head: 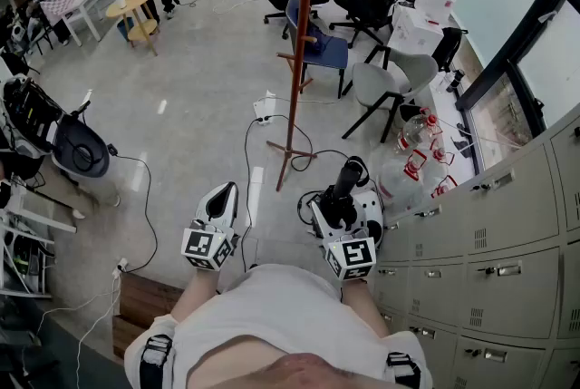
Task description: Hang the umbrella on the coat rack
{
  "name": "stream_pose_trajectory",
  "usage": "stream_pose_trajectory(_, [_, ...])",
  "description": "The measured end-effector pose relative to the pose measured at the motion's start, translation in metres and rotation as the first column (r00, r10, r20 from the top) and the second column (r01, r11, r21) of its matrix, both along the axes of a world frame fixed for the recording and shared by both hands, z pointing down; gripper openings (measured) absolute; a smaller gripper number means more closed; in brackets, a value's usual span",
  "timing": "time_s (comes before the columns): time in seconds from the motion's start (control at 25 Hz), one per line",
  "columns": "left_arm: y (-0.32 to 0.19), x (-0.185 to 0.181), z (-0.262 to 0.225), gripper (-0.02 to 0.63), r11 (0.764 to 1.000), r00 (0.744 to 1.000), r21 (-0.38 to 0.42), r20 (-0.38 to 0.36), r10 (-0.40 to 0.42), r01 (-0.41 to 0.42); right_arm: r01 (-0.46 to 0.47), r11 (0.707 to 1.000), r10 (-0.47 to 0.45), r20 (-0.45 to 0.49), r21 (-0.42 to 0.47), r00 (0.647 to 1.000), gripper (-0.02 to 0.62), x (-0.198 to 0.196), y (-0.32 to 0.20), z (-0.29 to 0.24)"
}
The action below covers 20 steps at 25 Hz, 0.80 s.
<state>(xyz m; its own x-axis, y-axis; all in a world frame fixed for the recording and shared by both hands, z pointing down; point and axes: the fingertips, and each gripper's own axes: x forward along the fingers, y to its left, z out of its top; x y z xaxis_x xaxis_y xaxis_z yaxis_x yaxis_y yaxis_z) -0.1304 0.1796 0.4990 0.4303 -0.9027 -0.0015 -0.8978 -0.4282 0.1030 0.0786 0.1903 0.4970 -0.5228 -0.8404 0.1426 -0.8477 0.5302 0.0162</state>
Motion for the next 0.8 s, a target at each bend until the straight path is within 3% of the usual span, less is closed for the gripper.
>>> stream_pose_trajectory(0.8, [0.007, 0.03, 0.004, 0.011, 1.0, 1.0, -0.029, 0.029, -0.012, 0.013, 0.063, 0.998, -0.063, -0.004, 0.008, 0.998, 0.252, 0.011, 0.002, 0.002])
